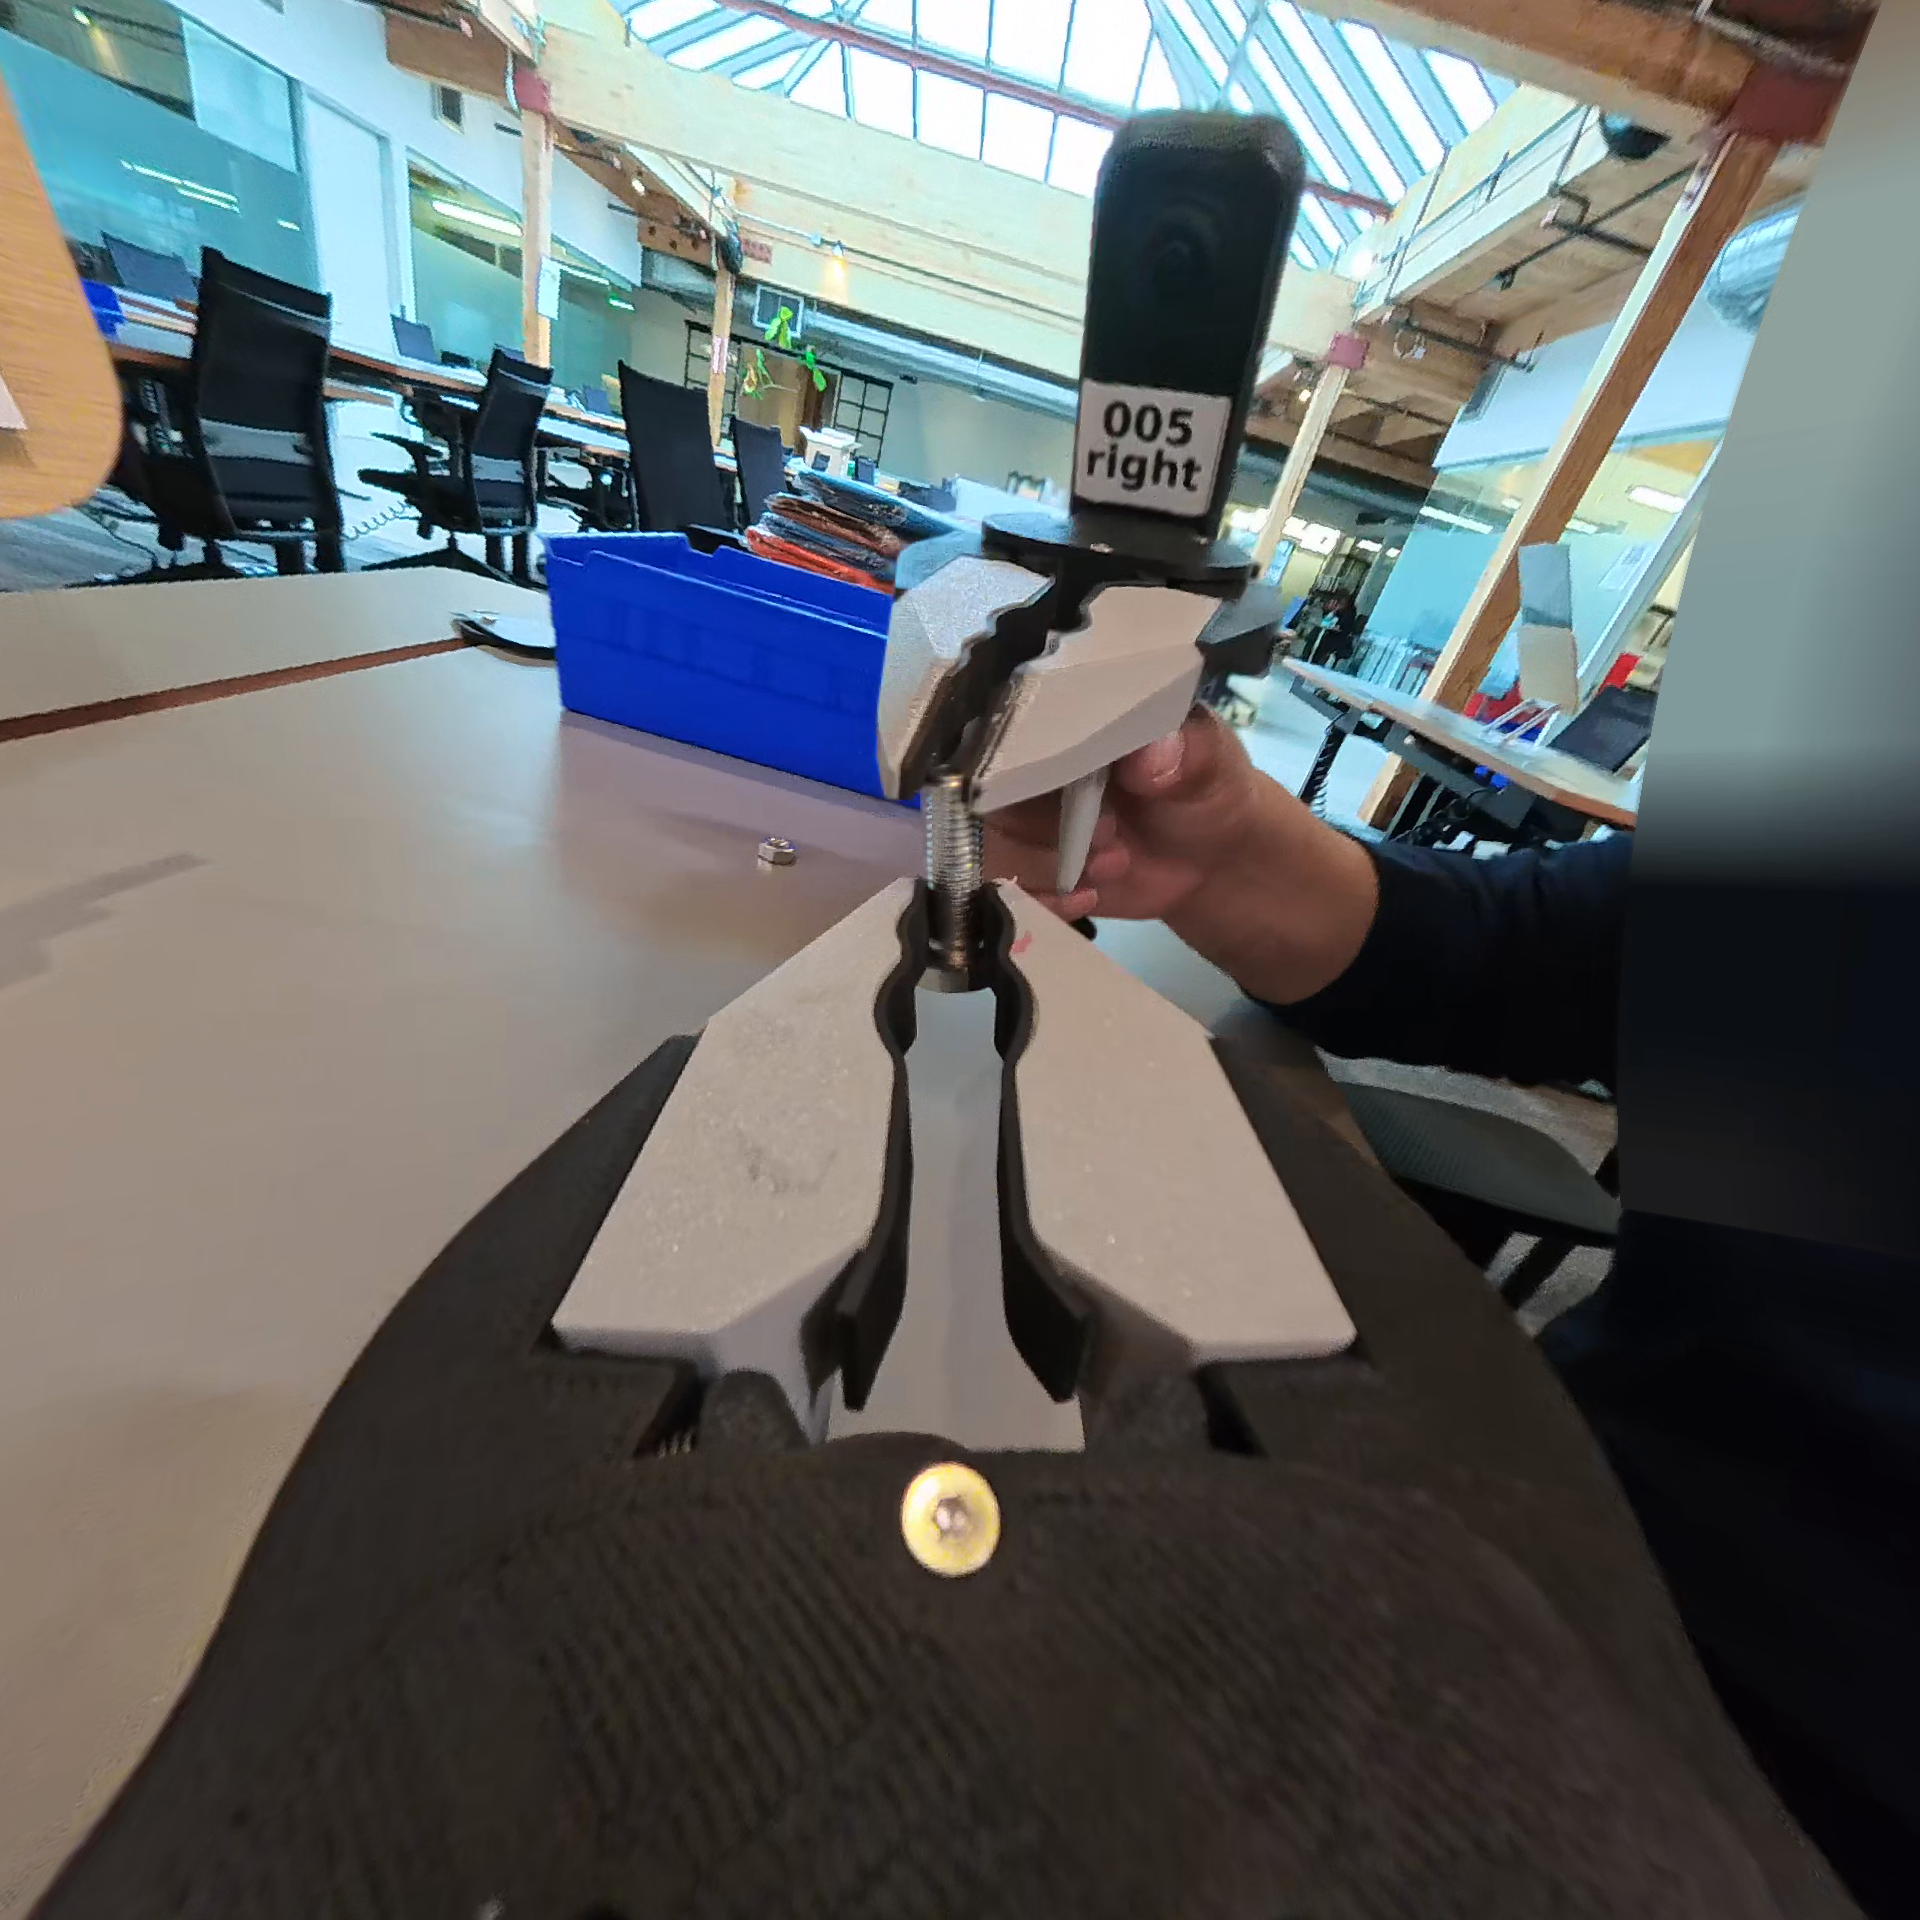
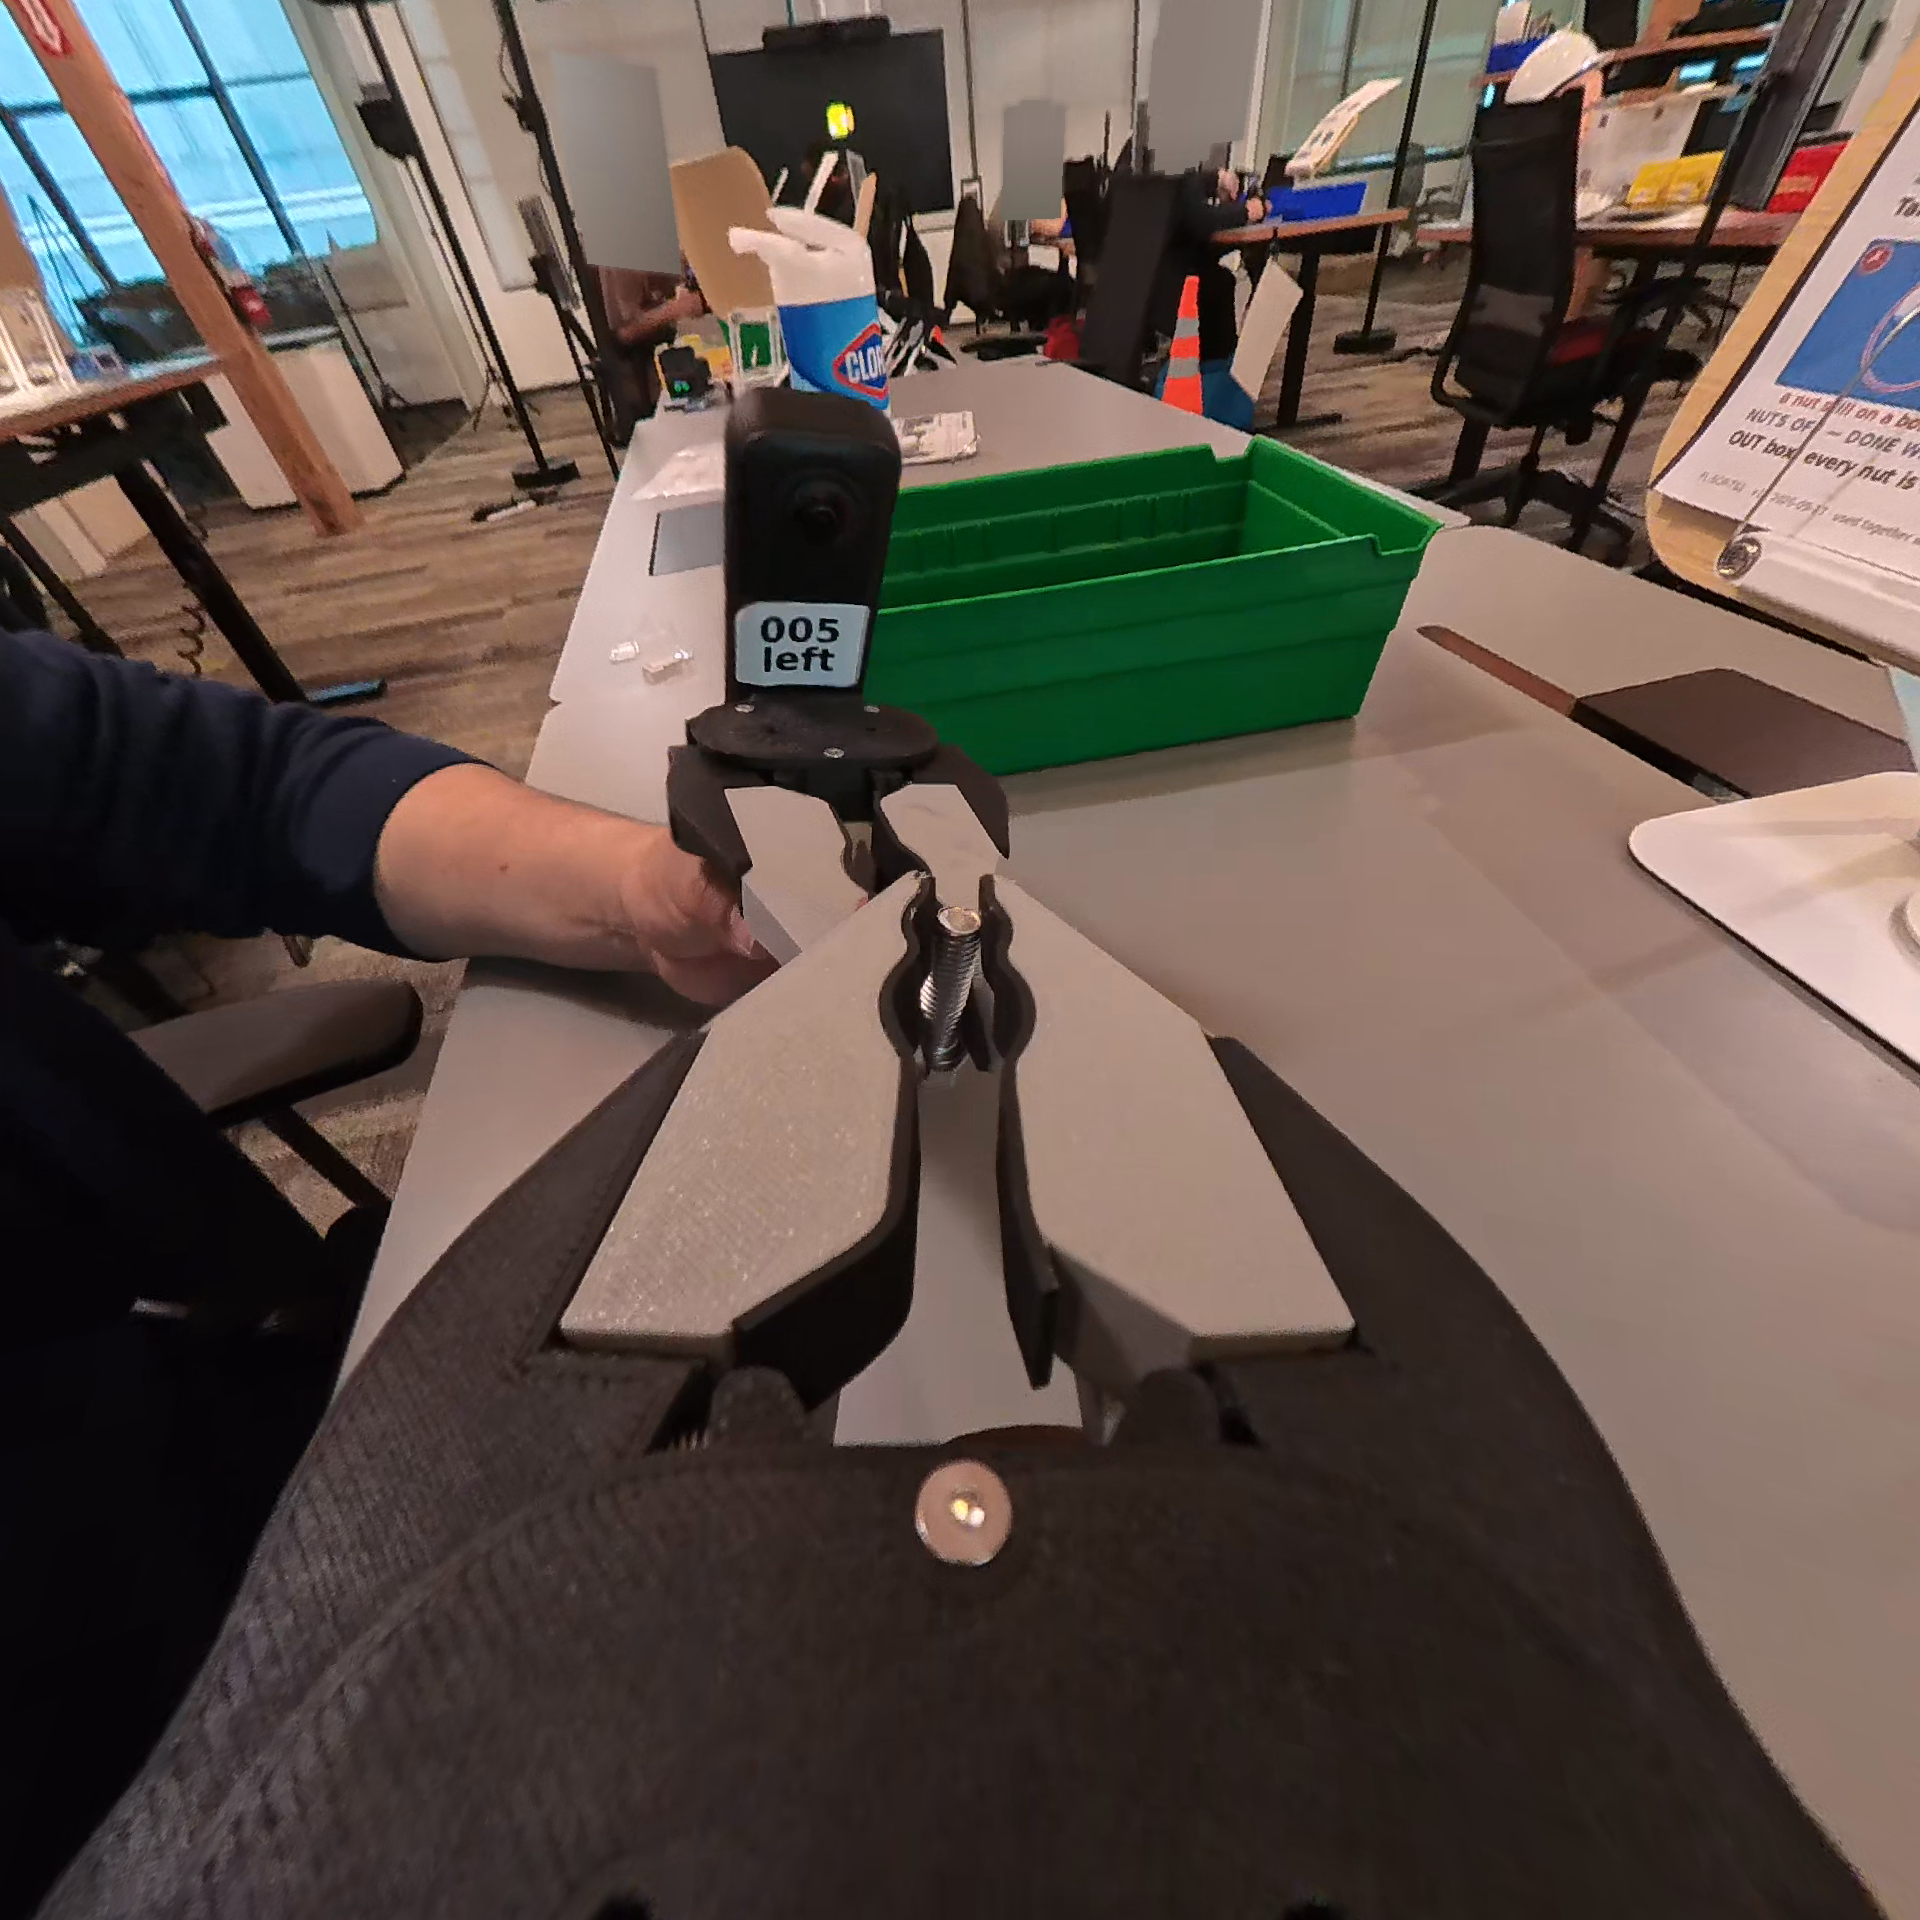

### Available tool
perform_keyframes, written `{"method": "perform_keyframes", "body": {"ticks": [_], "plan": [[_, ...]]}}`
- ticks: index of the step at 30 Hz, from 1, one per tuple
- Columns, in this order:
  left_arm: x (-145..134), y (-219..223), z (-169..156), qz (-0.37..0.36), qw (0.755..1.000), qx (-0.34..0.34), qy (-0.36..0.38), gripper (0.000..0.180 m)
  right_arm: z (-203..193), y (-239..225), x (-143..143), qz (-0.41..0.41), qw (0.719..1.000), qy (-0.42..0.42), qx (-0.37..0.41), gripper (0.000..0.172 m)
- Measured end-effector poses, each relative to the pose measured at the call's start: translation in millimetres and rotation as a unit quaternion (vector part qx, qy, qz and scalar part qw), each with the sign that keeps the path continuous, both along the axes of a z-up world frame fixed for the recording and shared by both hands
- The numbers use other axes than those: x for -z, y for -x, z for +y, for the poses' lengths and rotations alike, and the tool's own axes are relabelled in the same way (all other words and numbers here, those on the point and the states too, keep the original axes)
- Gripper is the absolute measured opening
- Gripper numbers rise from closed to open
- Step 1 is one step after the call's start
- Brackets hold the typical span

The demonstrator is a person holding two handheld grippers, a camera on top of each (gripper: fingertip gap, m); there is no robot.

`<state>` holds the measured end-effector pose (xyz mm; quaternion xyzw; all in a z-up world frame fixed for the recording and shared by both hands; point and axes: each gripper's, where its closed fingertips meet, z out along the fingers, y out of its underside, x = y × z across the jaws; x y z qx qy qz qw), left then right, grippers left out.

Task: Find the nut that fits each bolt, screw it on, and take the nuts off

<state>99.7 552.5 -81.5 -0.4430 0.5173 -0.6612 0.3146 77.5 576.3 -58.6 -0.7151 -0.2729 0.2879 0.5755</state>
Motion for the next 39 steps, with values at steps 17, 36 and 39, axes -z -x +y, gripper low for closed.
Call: {"method": "perform_keyframes", "body": {"ticks": [17, 36, 39], "plan": [[-1, 10, -4, -0.009, 0.999, 0.041, 0.008, 0.007, -53, -185, 29, -0.148, 0.963, 0.069, 0.216, 0.022], [2, 8, -21, -0.024, 0.997, 0.076, -0.021, 0.007, -61, -279, 142, -0.206, 0.902, 0.213, 0.315, 0.019], [1, 9, -20, -0.024, 0.997, 0.075, -0.021, 0.007, -59, -274, 143, -0.203, 0.907, 0.210, 0.302, 0.014]]}}
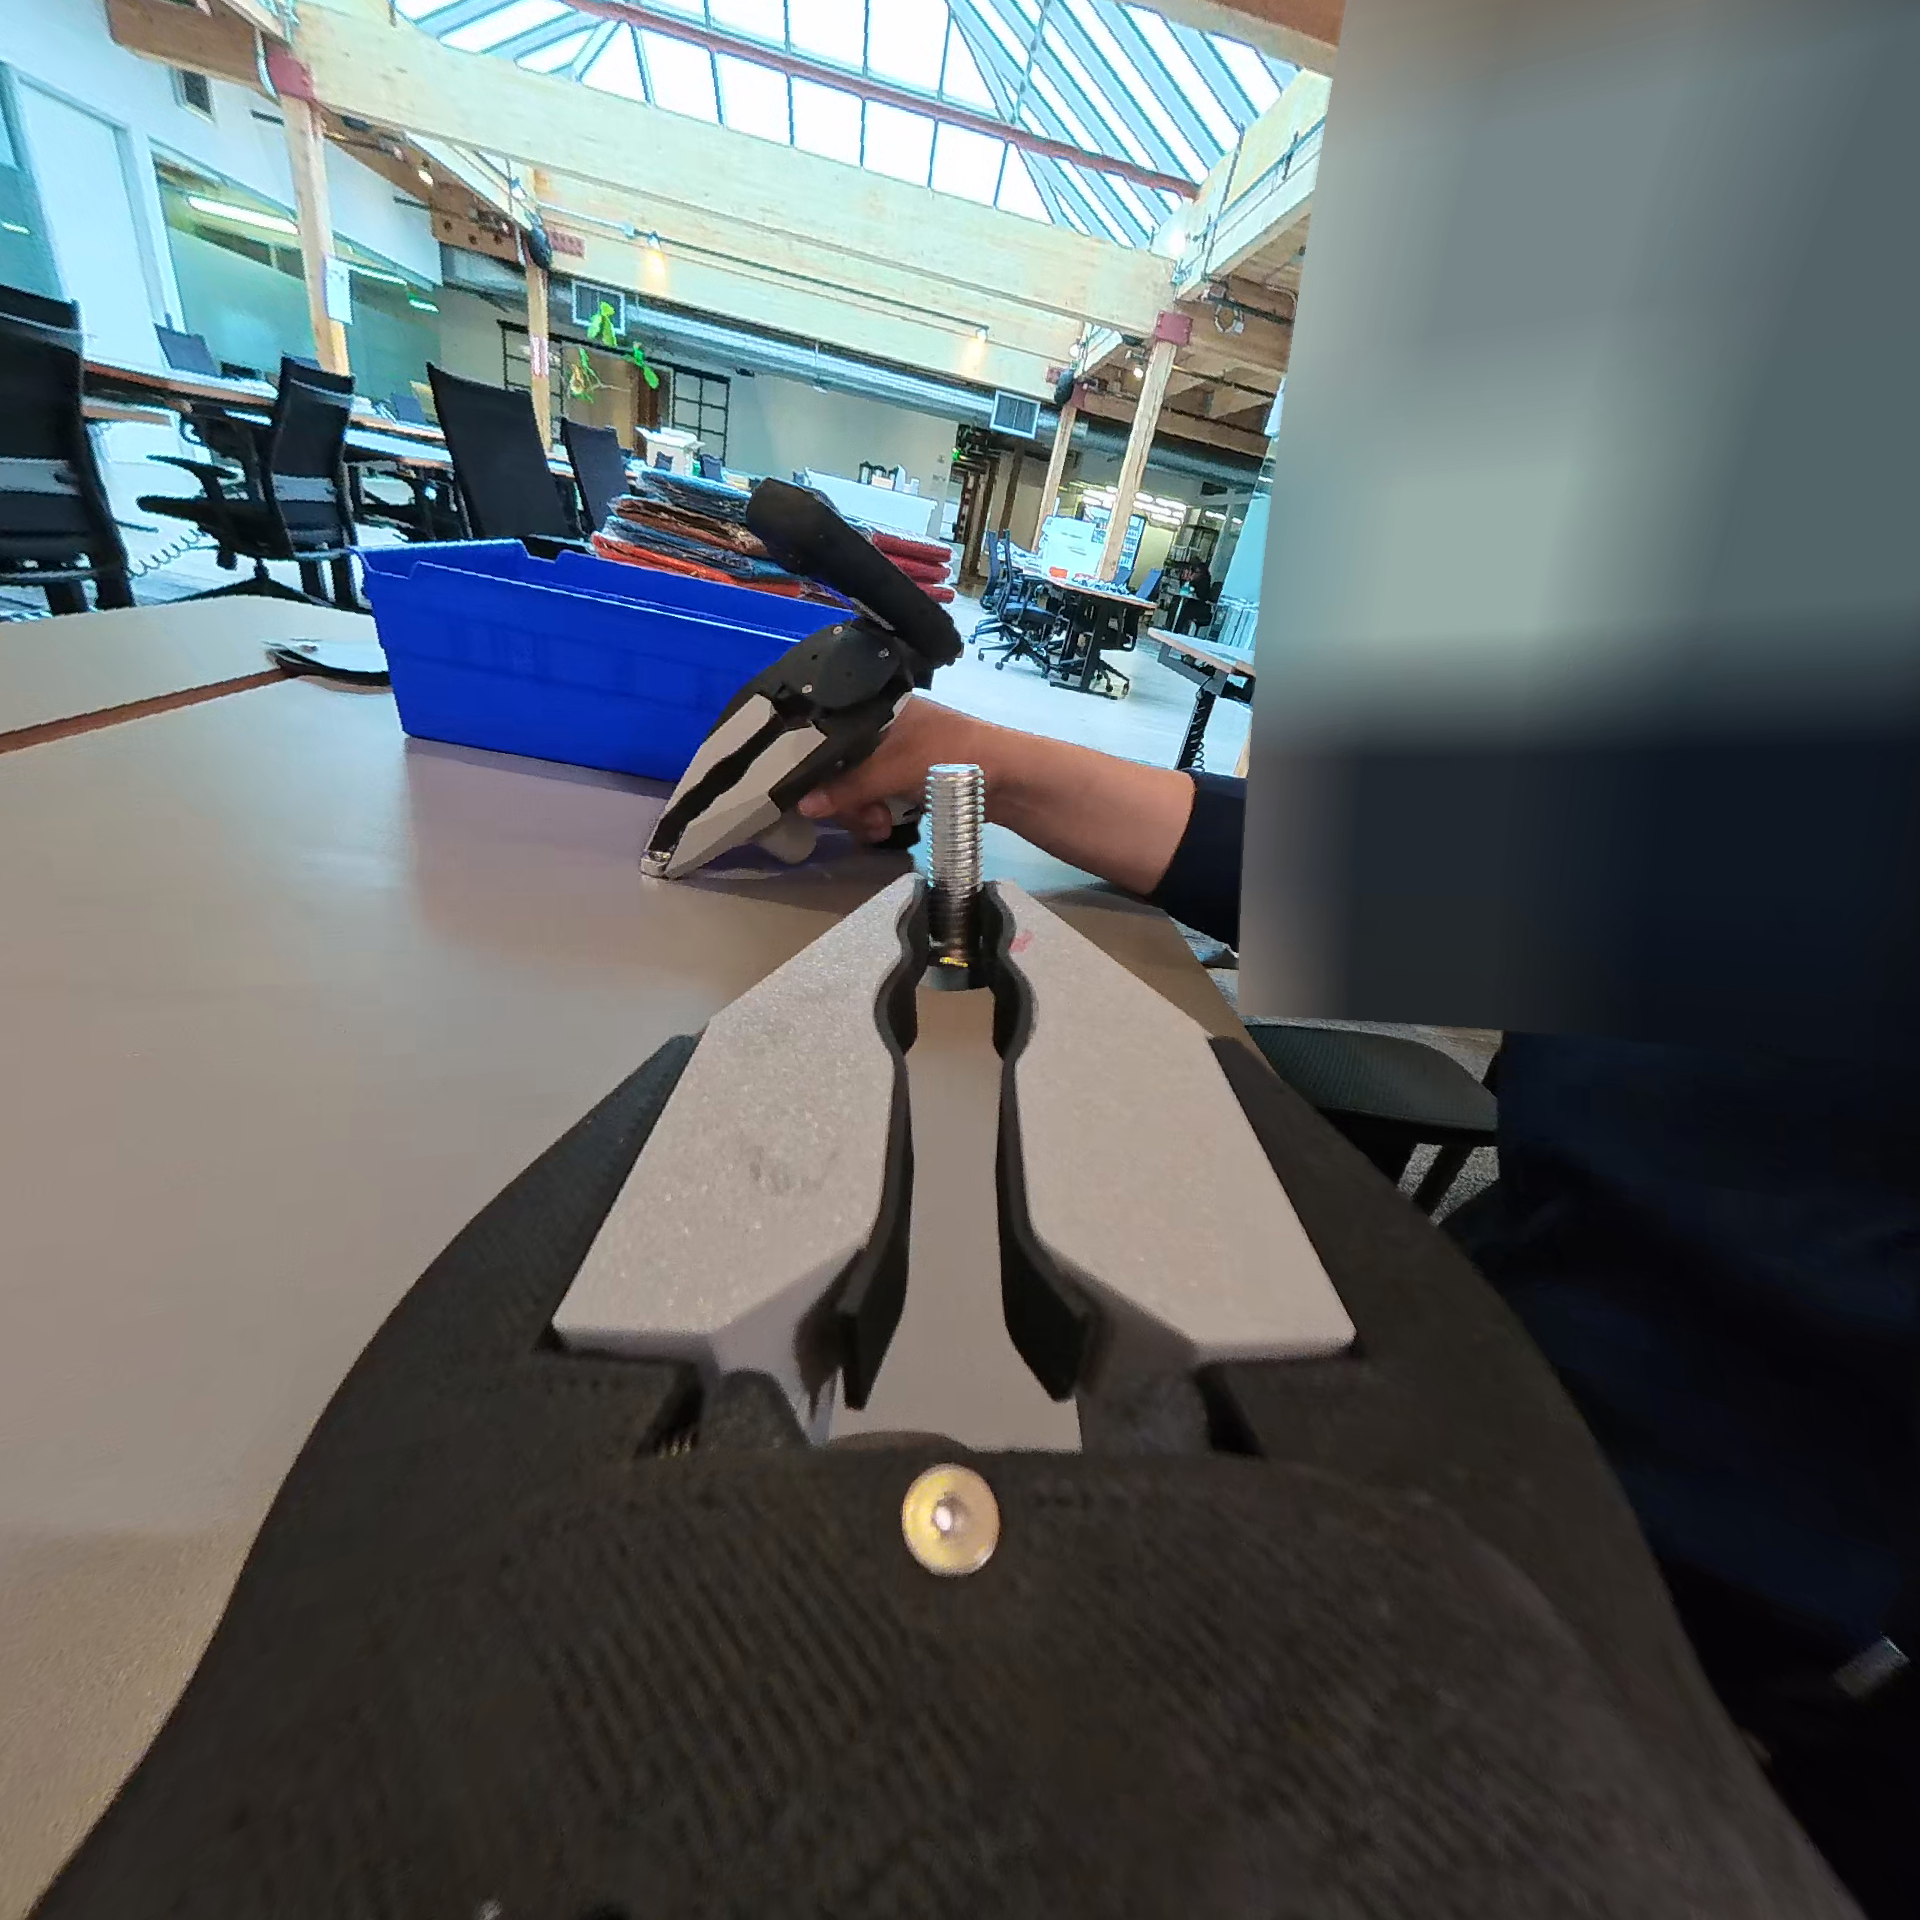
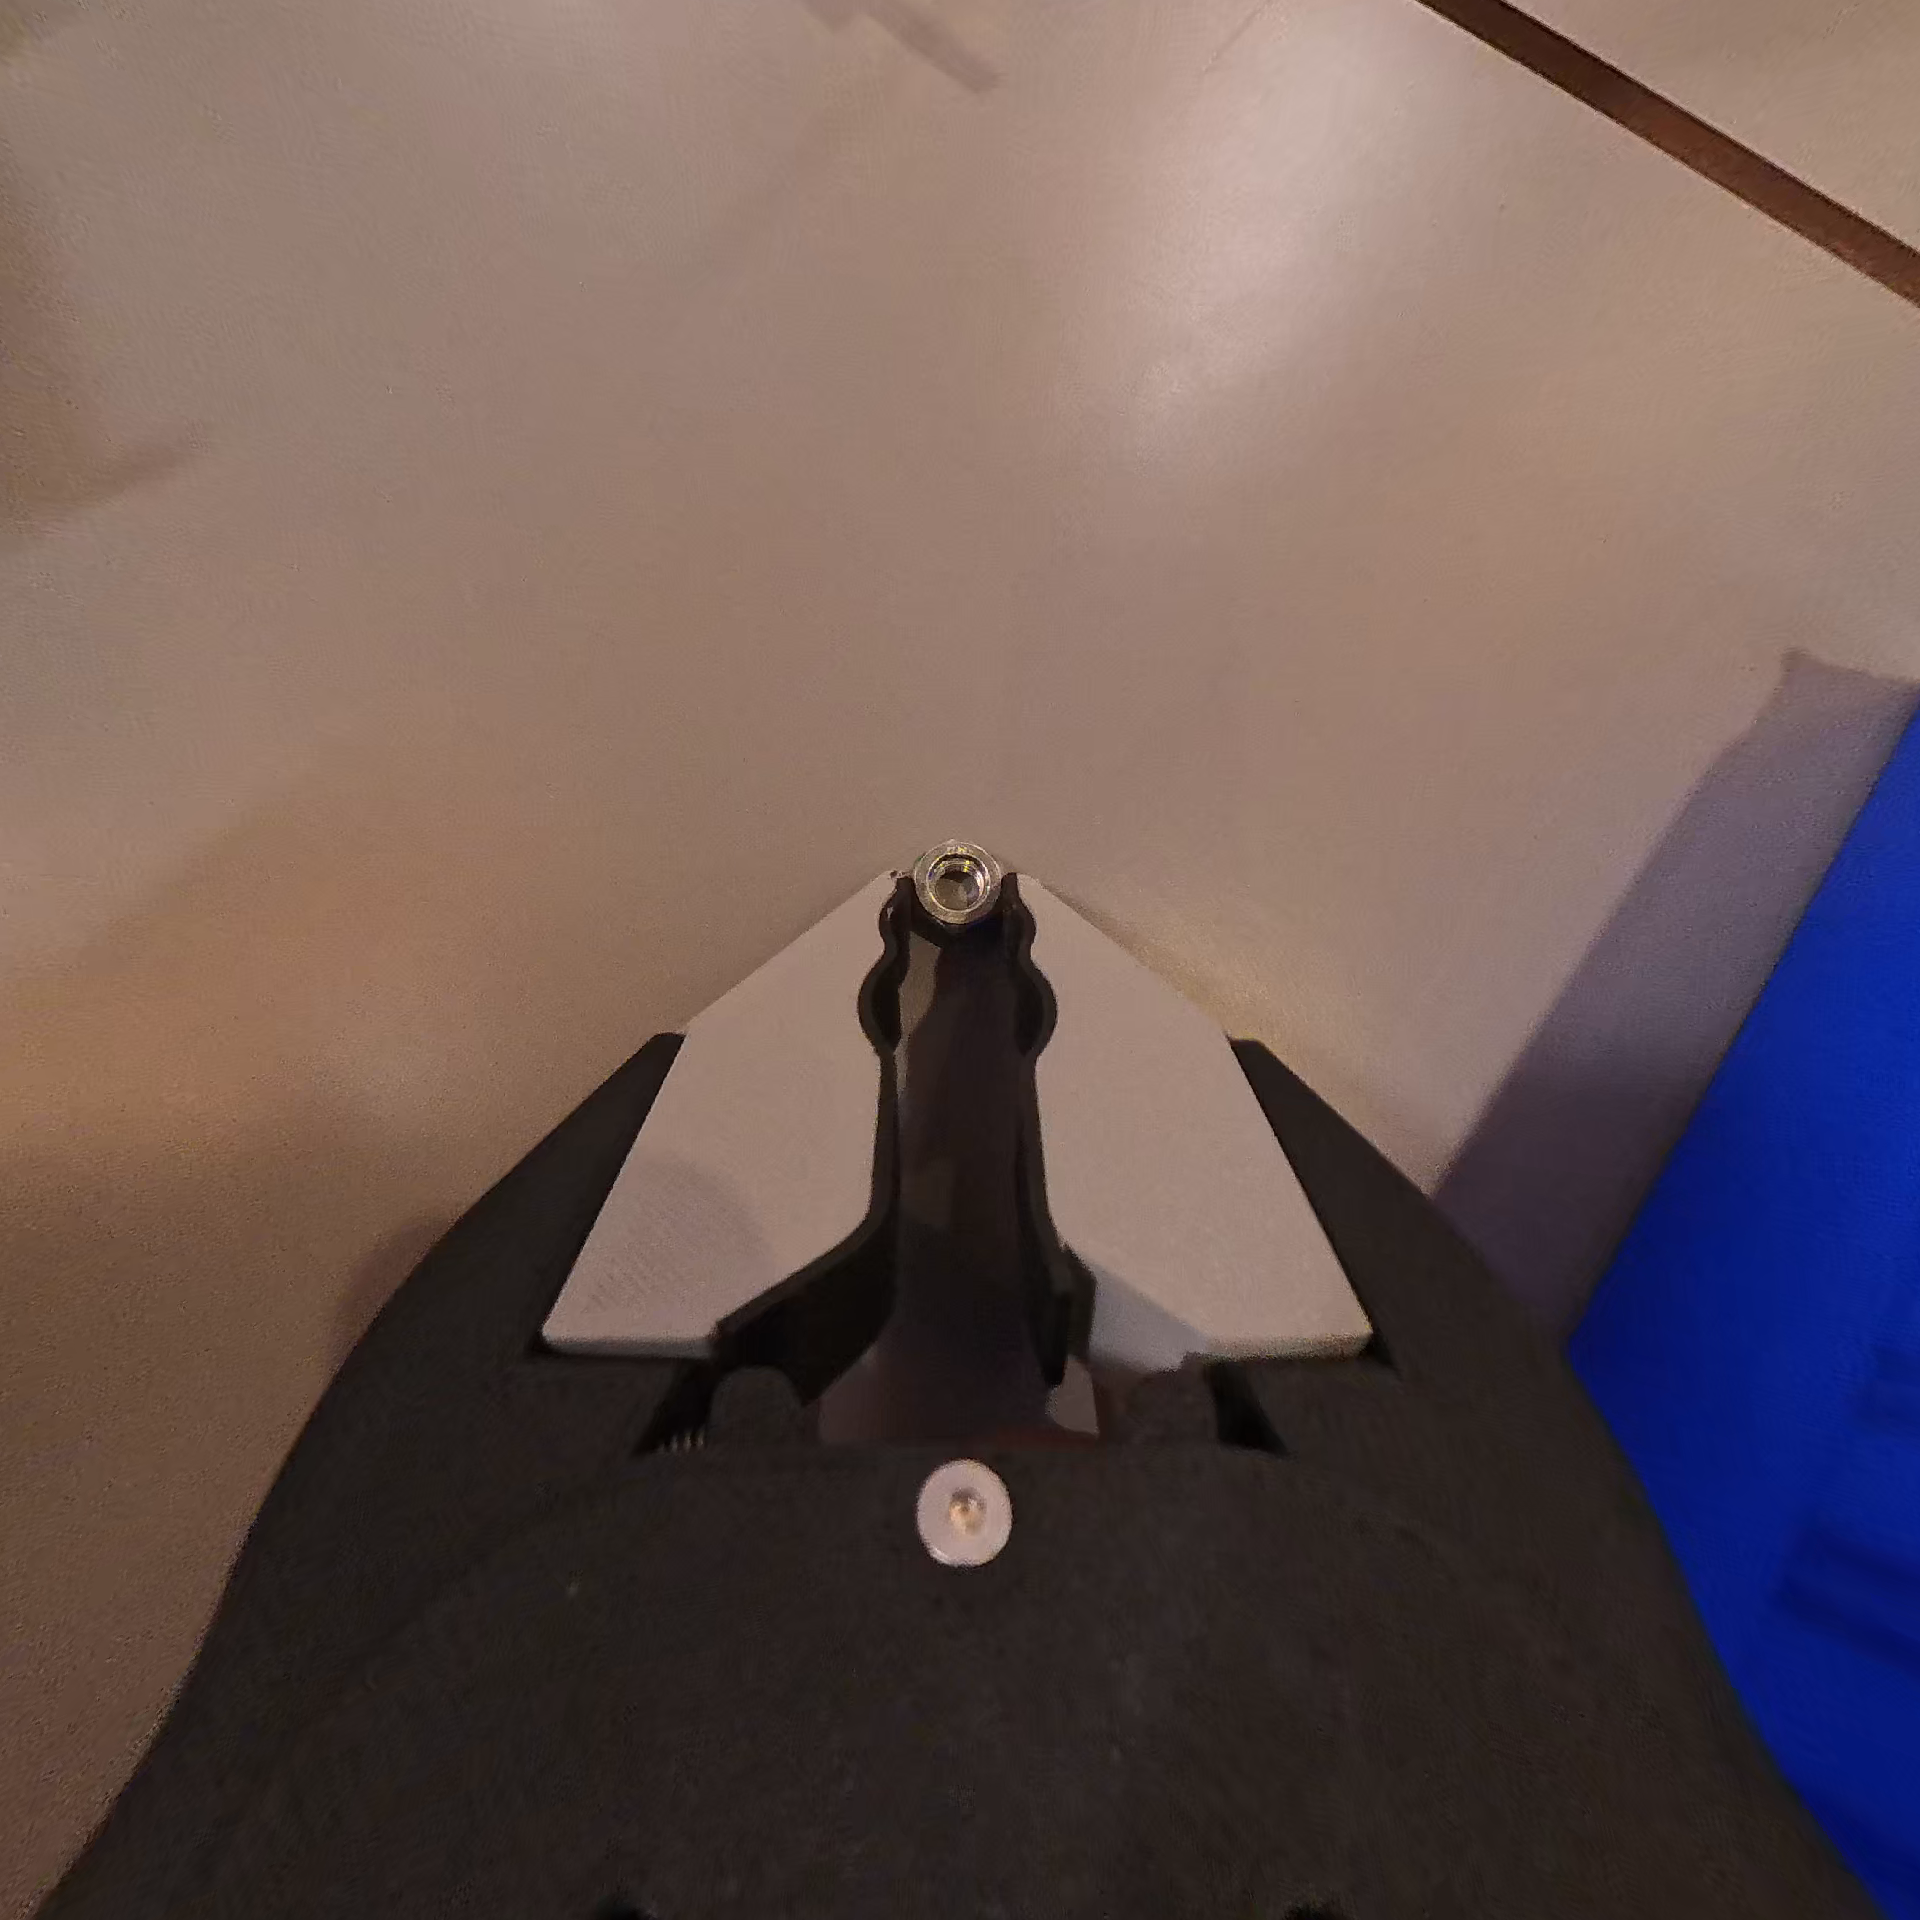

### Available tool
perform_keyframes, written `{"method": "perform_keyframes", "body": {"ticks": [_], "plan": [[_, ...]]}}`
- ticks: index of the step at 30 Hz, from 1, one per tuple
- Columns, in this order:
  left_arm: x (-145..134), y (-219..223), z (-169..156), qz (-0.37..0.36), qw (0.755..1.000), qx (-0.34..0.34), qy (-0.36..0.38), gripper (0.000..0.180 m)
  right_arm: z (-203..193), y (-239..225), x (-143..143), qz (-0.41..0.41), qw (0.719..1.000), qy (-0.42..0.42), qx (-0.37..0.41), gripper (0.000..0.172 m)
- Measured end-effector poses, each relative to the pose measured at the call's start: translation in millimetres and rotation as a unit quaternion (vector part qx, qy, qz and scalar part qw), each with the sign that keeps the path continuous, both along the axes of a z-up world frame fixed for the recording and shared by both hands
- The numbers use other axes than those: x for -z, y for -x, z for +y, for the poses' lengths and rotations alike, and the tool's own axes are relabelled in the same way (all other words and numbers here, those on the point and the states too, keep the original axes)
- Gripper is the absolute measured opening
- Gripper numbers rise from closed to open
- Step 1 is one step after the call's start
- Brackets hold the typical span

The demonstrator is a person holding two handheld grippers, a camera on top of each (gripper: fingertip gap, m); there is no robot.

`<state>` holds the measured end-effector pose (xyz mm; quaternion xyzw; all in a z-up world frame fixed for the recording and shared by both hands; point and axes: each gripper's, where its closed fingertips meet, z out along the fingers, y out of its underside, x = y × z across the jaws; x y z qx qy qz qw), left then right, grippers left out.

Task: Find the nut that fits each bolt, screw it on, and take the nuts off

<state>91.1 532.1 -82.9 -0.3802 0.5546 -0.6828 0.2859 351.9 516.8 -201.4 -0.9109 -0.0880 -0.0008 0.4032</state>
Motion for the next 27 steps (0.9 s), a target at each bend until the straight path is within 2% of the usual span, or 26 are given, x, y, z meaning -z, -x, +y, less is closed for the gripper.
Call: {"method": "perform_keyframes", "body": {"ticks": [5, 8, 11, 13, 15, 20, 27], "plan": [[0, 0, -3, 0.002, 1.000, 0.007, -0.001, 0.007, 4, 16, -9, -0.001, 0.999, -0.014, -0.042, 0.014], [1, -4, 0, 0.004, 1.000, 0.002, 0.000, 0.007, 11, 70, -51, 0.046, 0.989, -0.055, -0.131, 0.014], [1, -5, 1, 0.003, 1.000, -0.004, -0.006, 0.007, 13, 147, -110, 0.087, 0.959, -0.084, -0.256, 0.014], [-1, -5, 3, -0.003, 1.000, -0.016, -0.018, 0.007, 14, 191, -143, 0.095, 0.938, -0.091, -0.321, 0.014], [-6, -3, 4, -0.017, 0.999, -0.029, -0.029, 0.007, 17, 224, -161, 0.078, 0.924, -0.084, -0.365, 0.014], [-11, 3, 3, -0.038, 0.996, -0.053, -0.061, 0.007, 23, 276, -169, 0.034, 0.901, -0.056, -0.429, 0.014], [-12, 6, 3, -0.043, 0.996, -0.055, -0.063, 0.008, 31, 283, -162, -0.008, 0.901, -0.026, -0.433, 0.014]]}}
